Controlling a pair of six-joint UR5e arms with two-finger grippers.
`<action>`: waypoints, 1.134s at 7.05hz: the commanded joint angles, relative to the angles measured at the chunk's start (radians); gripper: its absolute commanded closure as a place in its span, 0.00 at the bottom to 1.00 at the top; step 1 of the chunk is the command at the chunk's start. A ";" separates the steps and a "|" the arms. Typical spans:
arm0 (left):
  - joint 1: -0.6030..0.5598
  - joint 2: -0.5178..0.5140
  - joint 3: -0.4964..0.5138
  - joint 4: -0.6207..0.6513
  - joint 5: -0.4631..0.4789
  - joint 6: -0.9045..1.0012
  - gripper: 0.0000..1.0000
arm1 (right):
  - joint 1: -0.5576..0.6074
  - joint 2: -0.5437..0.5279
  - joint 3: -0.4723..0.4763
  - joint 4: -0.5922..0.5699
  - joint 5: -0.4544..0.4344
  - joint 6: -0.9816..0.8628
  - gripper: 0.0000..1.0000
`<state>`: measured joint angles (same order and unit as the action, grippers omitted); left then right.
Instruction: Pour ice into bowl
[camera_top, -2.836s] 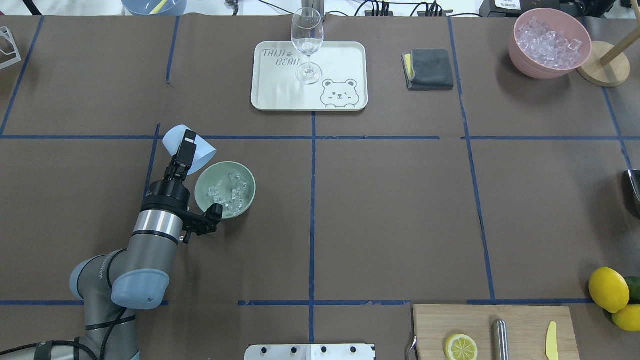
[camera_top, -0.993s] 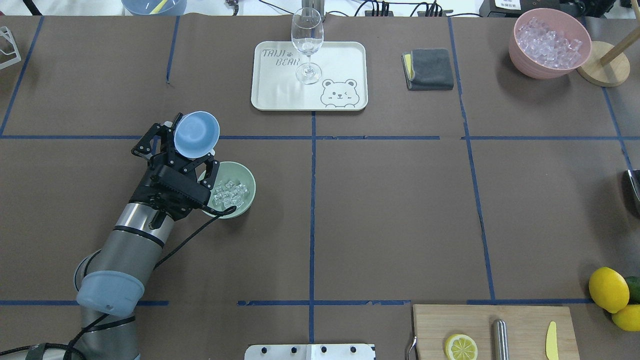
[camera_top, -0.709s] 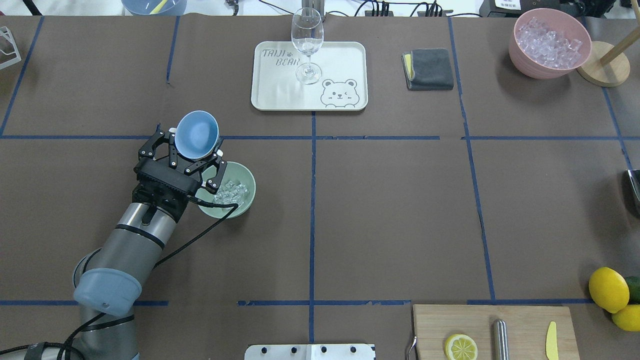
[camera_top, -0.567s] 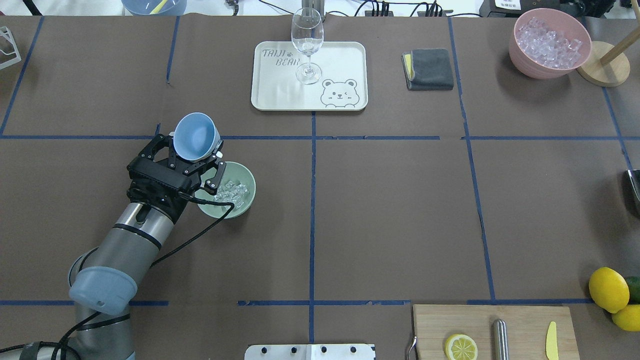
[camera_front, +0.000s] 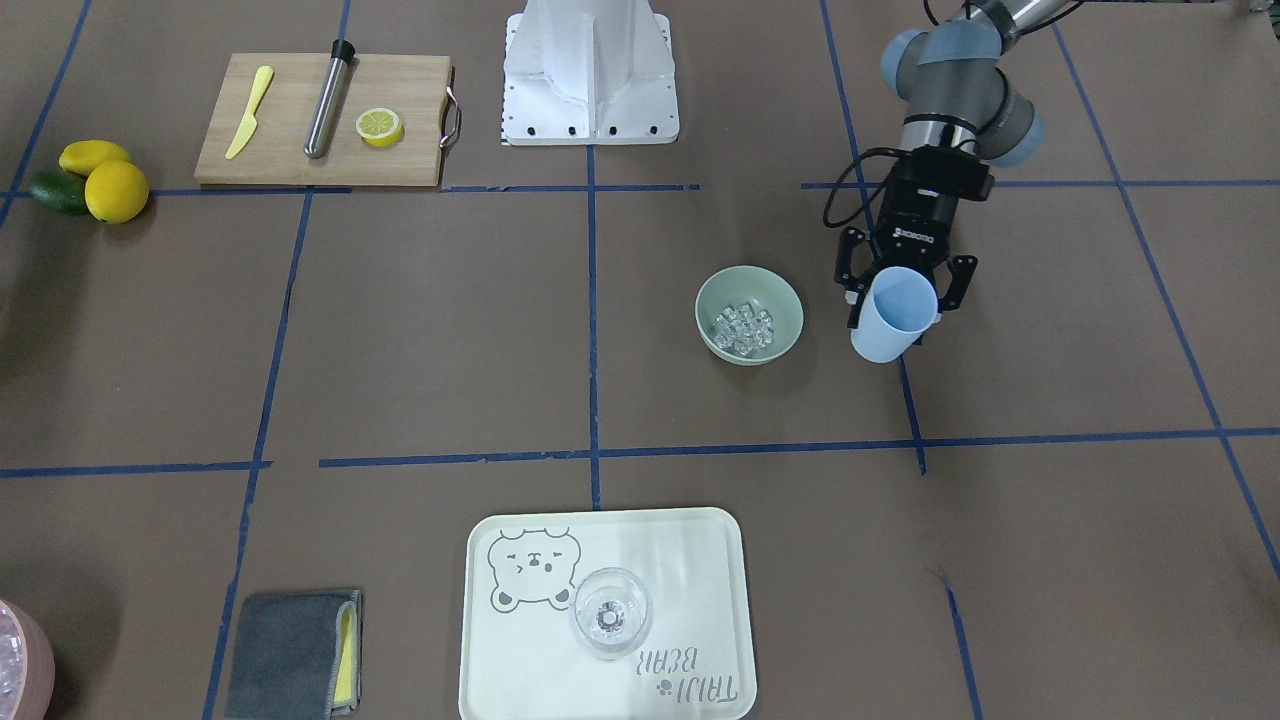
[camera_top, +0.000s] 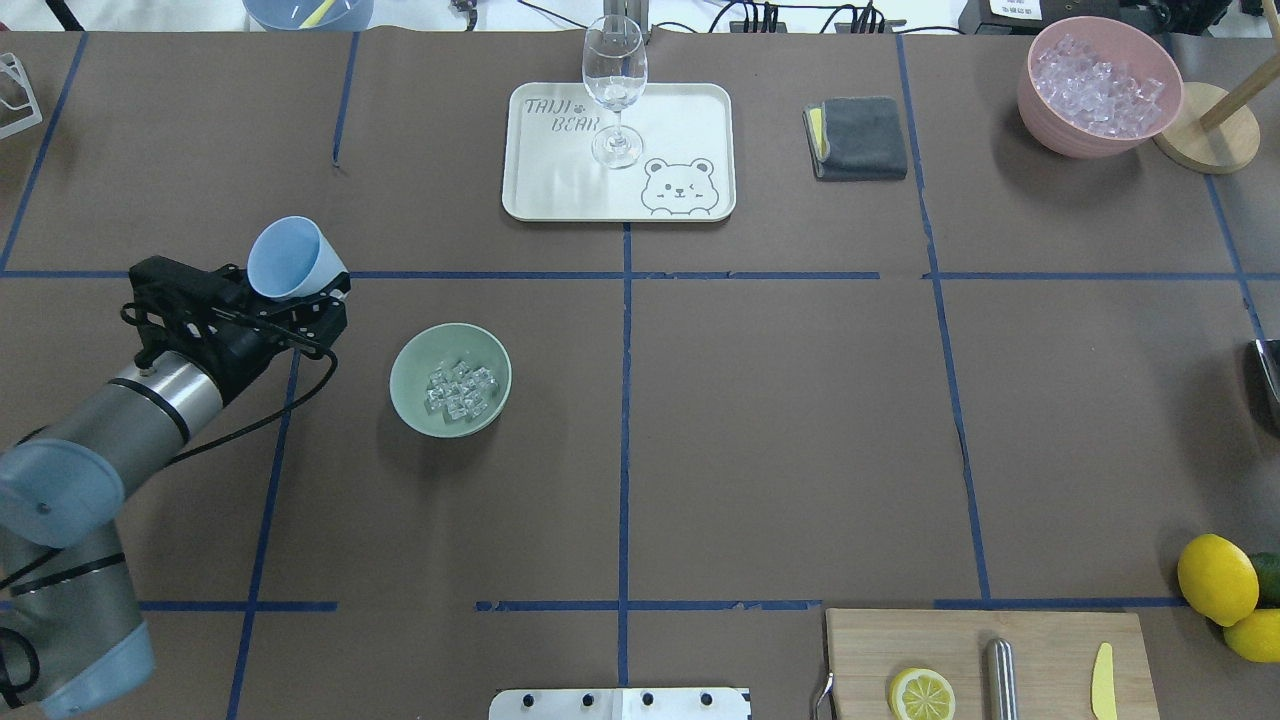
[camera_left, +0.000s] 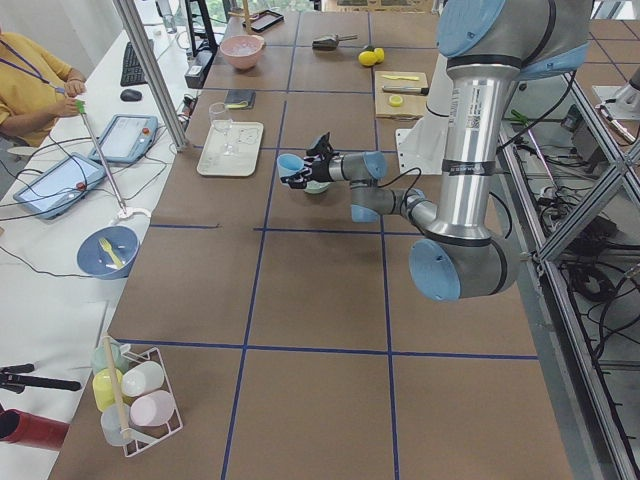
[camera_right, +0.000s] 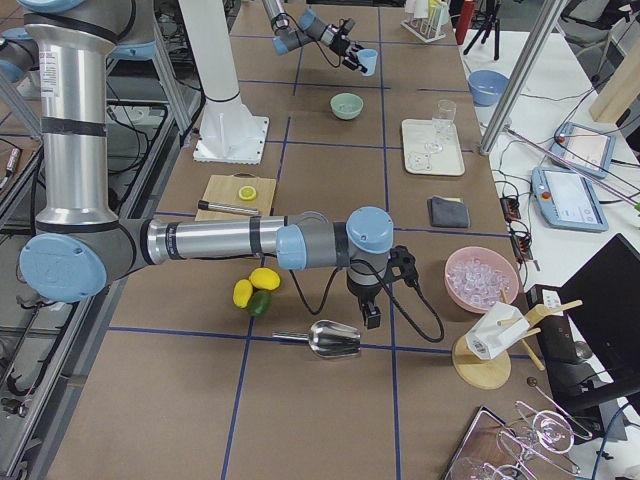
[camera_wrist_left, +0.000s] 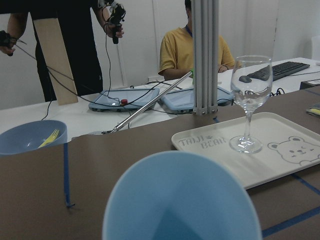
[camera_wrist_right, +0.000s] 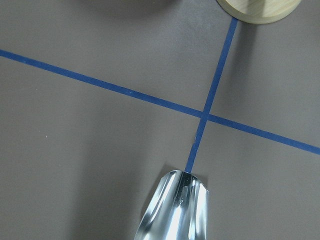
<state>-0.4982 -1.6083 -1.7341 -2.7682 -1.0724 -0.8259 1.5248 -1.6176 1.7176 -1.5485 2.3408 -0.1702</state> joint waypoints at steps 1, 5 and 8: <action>-0.100 0.126 0.001 -0.010 -0.138 -0.160 1.00 | 0.000 -0.004 0.000 -0.001 0.000 0.008 0.00; -0.092 0.266 0.163 -0.240 0.008 -0.390 1.00 | 0.000 -0.004 0.000 0.001 0.000 0.005 0.00; -0.051 0.268 0.225 -0.240 0.066 -0.381 1.00 | 0.000 -0.004 0.000 0.001 0.000 0.004 0.00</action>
<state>-0.5737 -1.3411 -1.5288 -3.0071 -1.0257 -1.2135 1.5248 -1.6214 1.7188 -1.5478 2.3409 -0.1672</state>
